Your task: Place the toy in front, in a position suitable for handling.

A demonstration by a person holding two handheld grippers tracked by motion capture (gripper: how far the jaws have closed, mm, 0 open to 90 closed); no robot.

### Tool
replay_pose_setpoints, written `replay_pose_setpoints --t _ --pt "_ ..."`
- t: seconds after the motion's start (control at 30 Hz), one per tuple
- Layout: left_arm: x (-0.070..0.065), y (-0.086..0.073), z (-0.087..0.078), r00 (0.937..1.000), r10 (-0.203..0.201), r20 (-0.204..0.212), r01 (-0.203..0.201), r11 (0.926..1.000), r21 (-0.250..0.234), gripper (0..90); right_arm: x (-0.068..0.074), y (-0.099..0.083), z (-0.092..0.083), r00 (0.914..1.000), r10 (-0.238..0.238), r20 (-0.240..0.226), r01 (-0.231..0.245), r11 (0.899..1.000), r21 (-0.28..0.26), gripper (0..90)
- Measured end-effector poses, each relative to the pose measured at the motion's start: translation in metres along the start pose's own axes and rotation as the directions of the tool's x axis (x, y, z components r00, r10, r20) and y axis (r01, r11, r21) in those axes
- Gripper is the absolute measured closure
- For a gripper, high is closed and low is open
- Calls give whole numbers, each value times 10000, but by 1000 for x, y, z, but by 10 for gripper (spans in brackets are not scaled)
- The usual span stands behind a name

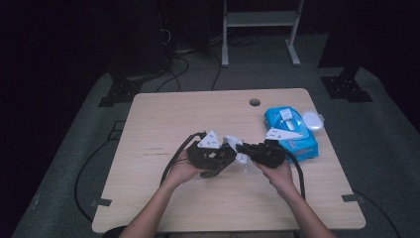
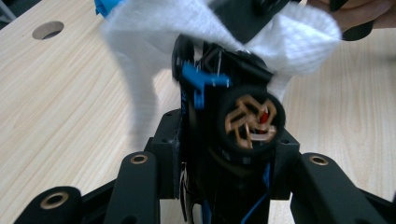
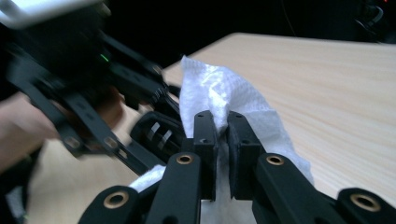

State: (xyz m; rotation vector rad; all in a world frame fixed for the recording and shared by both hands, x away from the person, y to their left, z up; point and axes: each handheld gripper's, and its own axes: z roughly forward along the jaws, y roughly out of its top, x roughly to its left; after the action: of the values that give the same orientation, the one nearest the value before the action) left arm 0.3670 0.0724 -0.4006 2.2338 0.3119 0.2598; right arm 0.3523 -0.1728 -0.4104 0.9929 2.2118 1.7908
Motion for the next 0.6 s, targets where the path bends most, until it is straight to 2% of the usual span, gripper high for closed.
replay_pose_setpoints --t 0.13,0.3,0.33,0.37,0.57,0.6 --pt "-1 1 -1 10000 24 -49 -24 9999 -140 572 4 4 -2 9996 -278 38 278 9996 -67 828" --pt "0 0 -3 9999 10 -141 -12 9999 -145 572 -2 -1 -3 9997 -151 185 150 9999 57 828" --pt "1 0 -3 9999 21 -121 -21 10000 -50 572 -6 -5 -2 9998 81 158 -83 9999 137 828" --pt "1 0 -3 9999 21 -121 -21 10000 -50 573 -6 -5 -2 9998 81 158 -83 9999 137 828" --pt "1 -3 -1 9998 -75 -159 74 10000 -19 573 -5 -5 1 9986 -293 445 275 9988 409 828" --pt "2 -3 -1 9999 60 -82 -59 9999 138 572 -5 -5 0 9976 -306 621 278 9986 451 828"
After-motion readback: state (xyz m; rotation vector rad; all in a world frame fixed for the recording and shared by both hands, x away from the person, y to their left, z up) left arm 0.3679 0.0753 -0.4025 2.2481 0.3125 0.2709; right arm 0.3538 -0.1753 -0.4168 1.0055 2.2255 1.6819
